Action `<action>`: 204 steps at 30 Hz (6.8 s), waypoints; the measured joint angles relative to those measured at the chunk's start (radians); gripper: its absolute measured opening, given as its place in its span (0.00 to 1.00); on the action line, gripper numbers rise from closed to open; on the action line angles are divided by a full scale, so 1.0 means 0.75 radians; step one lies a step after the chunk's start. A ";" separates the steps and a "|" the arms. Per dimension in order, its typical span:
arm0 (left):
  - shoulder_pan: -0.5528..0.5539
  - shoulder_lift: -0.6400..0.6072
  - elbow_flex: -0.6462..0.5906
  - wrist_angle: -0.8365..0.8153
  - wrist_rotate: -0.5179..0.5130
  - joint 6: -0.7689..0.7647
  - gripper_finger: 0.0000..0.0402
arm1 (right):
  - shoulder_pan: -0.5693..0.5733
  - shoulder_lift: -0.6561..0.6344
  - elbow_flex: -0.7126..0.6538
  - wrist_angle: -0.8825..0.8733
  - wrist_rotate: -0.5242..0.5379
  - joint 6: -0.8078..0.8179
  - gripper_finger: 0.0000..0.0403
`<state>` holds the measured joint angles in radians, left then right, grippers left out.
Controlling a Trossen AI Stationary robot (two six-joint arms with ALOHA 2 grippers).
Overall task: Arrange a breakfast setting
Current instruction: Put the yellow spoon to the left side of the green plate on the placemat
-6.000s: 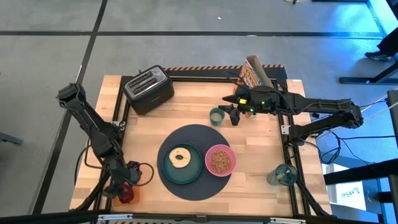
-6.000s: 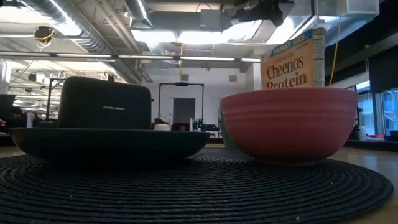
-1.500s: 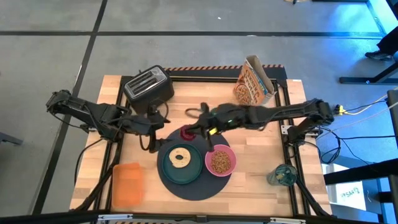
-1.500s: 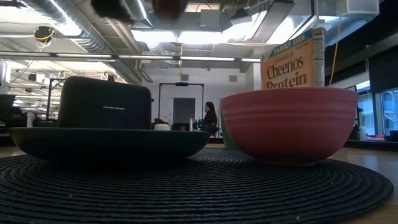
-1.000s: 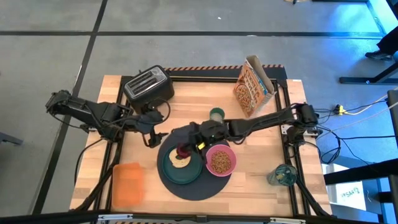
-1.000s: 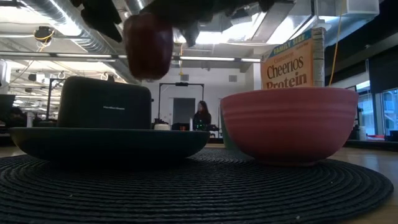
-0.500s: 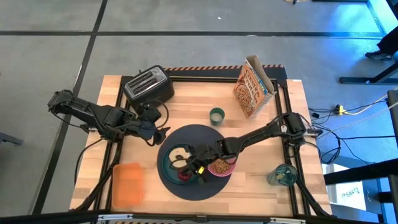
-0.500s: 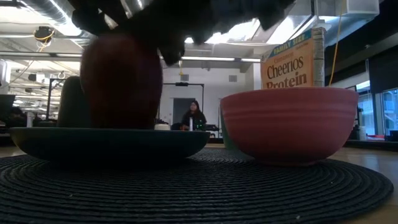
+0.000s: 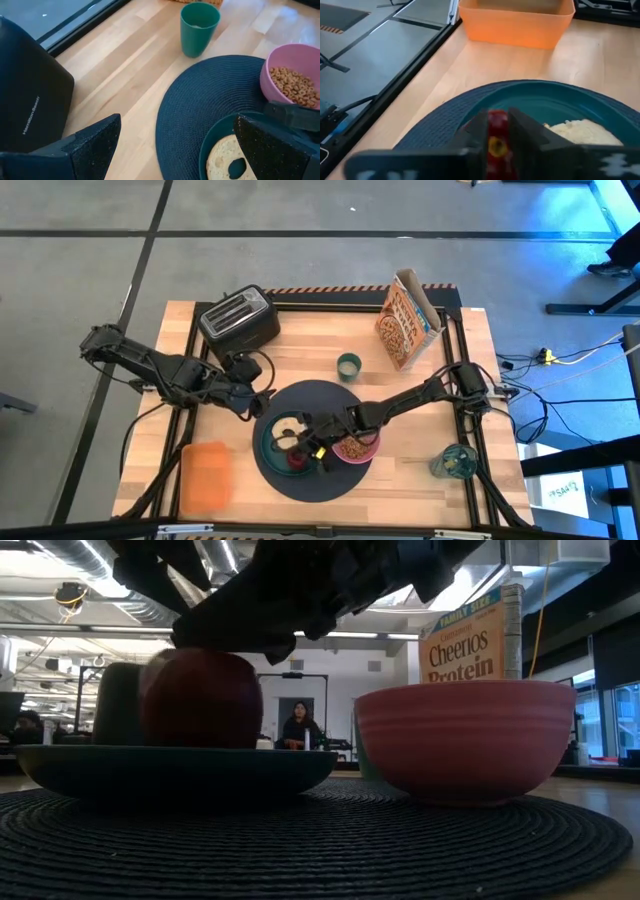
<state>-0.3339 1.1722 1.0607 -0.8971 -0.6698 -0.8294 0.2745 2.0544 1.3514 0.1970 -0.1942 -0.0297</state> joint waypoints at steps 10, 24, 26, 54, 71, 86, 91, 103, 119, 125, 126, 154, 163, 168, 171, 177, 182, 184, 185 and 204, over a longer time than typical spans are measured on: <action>0.001 -0.010 0.000 -0.001 0.036 0.033 0.95 | -0.027 -0.144 0.007 -0.042 -0.008 0.136 0.44; 0.131 -0.023 0.183 0.209 -0.027 0.370 0.95 | -0.188 -0.802 0.008 -0.935 0.307 0.737 0.46; 0.175 -0.023 0.196 0.271 0.006 0.458 0.95 | -0.182 -0.862 0.008 -1.141 0.302 0.875 0.44; 0.646 0.092 0.178 0.661 0.672 0.921 0.76 | 0.623 -1.116 0.004 -2.360 -0.239 2.197 0.39; 0.701 0.136 0.178 0.829 0.696 0.946 0.76 | 0.682 -1.114 -0.219 -2.350 -0.255 2.167 0.39; 0.700 0.136 0.178 0.831 0.600 0.933 0.76 | 0.681 -1.119 -0.277 -2.270 -0.256 2.087 0.02; 0.700 0.136 0.178 0.870 0.600 0.931 0.76 | 0.681 -1.120 -0.180 -2.324 -0.267 2.087 0.01; 0.700 0.135 0.178 0.970 0.662 0.922 0.68 | 0.681 -1.152 0.215 -2.356 -0.126 2.102 0.00; 0.677 0.135 0.178 0.968 0.737 0.792 0.64 | 0.681 -1.262 0.194 -2.358 -0.032 2.159 0.00; 0.677 0.135 0.178 0.973 0.889 0.578 0.63 | 0.681 -1.325 0.194 -2.358 0.046 2.064 0.00; 0.677 0.135 0.178 0.981 0.929 0.534 0.63 | 0.674 -1.329 0.194 -2.353 0.073 2.023 0.00; 0.504 0.460 0.178 1.225 1.579 -0.045 0.31 | -0.189 -0.827 0.193 -1.591 0.181 0.380 0.00; 0.461 0.461 0.178 1.164 1.375 0.143 0.23 | -0.265 -0.820 0.193 -1.444 0.114 0.342 0.00; 0.462 0.462 0.178 1.153 1.327 0.184 0.20 | -0.266 -0.816 0.193 -1.426 0.118 0.298 0.00; 0.462 0.462 0.178 1.125 1.326 0.211 0.19 | -0.266 -0.813 0.193 -1.407 0.120 0.285 0.00; 0.466 0.462 0.178 1.042 1.289 0.211 0.18 | -0.264 -0.813 0.193 -1.368 0.167 0.272 0.00; 0.465 0.462 0.178 1.042 1.288 0.212 0.18 | -0.264 -0.813 0.193 -1.338 0.178 0.271 0.00; 0.466 0.462 0.178 1.038 1.284 0.212 0.18 | -0.264 -0.813 0.193 -1.338 0.180 0.271 0.00; 0.468 0.462 0.178 1.034 1.276 0.212 0.17 | -0.264 -0.813 0.193 -1.339 0.185 0.271 0.00; 0.479 0.328 0.178 0.844 0.991 0.134 0.00 | -0.264 -0.849 0.194 -1.350 0.524 0.467 0.28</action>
<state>0.0251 1.4181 1.1942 -0.2640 0.0735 -0.7290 0.0761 1.4177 1.4967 -0.8156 0.1986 0.3203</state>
